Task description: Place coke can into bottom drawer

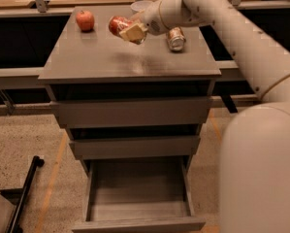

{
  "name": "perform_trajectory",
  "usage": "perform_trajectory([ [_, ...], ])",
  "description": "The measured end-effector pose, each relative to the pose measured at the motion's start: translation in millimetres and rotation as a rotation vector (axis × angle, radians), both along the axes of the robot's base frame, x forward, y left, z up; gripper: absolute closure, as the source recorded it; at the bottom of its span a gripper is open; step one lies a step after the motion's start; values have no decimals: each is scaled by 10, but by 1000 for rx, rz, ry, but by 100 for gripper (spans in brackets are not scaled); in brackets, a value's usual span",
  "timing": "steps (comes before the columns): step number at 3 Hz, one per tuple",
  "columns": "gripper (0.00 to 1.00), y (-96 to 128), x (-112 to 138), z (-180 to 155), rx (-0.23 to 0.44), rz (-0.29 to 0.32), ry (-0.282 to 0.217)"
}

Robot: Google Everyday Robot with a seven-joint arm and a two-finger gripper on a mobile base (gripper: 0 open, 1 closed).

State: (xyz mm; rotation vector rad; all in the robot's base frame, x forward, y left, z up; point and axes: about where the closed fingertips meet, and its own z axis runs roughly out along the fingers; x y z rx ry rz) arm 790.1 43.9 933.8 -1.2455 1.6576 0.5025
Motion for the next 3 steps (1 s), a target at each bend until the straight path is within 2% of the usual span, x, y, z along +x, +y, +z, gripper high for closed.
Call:
perform_trajectory([
  [1, 100, -208, -633, 381, -101, 27, -53],
  [2, 100, -274, -1188, 486, -142, 76, -53],
  [3, 100, -269, -1648, 387, -125, 118, -22],
])
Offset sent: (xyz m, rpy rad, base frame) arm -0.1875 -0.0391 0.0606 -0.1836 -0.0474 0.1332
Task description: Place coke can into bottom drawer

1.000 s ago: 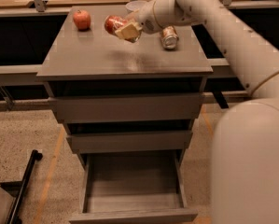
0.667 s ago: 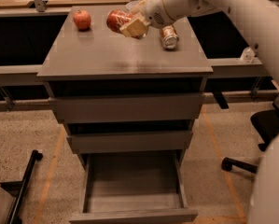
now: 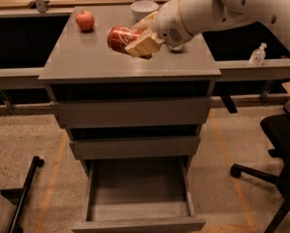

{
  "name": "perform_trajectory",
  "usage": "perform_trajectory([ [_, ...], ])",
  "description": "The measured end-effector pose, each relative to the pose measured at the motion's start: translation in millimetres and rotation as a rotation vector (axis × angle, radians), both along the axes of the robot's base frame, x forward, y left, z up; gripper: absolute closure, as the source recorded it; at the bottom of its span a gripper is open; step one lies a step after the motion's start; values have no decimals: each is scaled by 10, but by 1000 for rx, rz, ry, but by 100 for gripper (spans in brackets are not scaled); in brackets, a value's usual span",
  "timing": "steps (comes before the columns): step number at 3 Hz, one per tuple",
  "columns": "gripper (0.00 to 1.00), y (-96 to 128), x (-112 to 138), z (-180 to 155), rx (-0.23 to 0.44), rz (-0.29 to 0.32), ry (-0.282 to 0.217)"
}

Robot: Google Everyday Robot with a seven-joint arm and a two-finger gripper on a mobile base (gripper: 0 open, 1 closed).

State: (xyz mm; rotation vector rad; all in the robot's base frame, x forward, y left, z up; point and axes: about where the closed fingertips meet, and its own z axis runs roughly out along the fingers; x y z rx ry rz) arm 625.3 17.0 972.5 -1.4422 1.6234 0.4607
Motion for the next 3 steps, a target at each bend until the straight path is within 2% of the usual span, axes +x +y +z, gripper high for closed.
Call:
perform_trajectory([
  [1, 100, 60, -417, -346, 16, 53, 87],
  [2, 100, 75, -498, -456, 14, 62, 112],
  [3, 100, 157, -469, -483, -15, 101, 108],
])
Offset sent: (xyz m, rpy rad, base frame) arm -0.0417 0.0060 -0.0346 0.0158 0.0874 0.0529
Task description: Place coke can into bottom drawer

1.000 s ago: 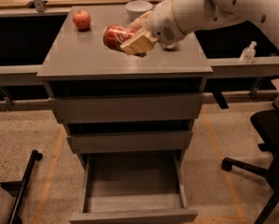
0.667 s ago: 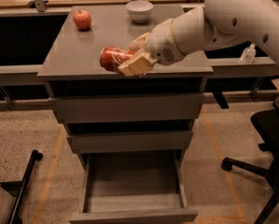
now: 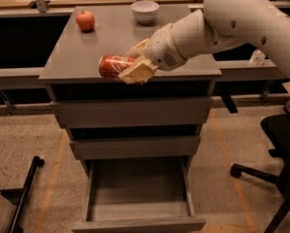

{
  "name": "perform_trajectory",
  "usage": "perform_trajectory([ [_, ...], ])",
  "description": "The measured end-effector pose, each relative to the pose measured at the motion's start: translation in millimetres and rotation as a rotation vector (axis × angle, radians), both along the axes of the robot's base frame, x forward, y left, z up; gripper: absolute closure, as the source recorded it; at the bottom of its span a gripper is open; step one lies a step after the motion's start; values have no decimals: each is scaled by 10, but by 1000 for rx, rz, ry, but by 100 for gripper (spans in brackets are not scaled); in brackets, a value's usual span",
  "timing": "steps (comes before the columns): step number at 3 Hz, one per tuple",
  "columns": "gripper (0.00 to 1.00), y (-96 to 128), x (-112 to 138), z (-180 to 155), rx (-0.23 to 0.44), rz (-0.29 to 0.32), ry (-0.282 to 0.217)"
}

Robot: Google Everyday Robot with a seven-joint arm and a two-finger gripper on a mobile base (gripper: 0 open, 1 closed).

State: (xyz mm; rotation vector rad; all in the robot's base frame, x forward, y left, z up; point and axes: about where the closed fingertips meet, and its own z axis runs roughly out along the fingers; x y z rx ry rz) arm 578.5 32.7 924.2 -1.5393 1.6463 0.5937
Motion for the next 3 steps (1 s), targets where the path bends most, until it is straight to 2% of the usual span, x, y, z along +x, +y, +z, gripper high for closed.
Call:
perform_trajectory([
  [1, 100, 70, -157, -116, -2, 60, -1],
  [2, 100, 137, -305, -461, 13, 105, 12],
  [3, 100, 193, -379, -987, 20, 129, 26],
])
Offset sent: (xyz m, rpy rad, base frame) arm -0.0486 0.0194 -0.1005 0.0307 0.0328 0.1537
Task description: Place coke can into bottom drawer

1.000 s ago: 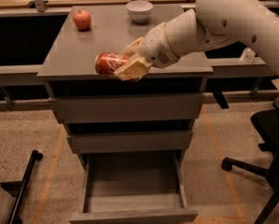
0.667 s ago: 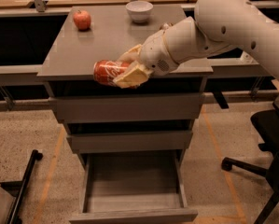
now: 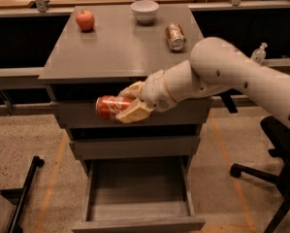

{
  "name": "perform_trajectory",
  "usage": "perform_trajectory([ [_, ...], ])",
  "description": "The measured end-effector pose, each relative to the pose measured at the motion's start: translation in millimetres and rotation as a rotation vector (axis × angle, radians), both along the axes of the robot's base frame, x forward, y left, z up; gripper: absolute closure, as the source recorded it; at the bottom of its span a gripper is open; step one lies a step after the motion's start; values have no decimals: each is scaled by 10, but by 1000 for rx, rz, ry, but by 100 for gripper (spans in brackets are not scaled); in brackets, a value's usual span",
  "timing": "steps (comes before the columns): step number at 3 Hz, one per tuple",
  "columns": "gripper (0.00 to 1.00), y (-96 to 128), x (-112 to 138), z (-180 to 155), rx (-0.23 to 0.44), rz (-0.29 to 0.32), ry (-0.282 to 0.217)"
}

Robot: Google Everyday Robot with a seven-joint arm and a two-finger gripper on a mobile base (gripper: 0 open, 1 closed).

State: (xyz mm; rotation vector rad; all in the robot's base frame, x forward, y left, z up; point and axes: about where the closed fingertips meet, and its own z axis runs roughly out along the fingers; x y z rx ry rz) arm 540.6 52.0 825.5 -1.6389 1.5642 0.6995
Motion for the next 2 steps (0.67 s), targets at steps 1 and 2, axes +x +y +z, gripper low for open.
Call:
perform_trajectory([
  [1, 100, -7, 13, -528, 15, -2, 4],
  [2, 100, -28, 88, -1099, 30, -47, 65],
])
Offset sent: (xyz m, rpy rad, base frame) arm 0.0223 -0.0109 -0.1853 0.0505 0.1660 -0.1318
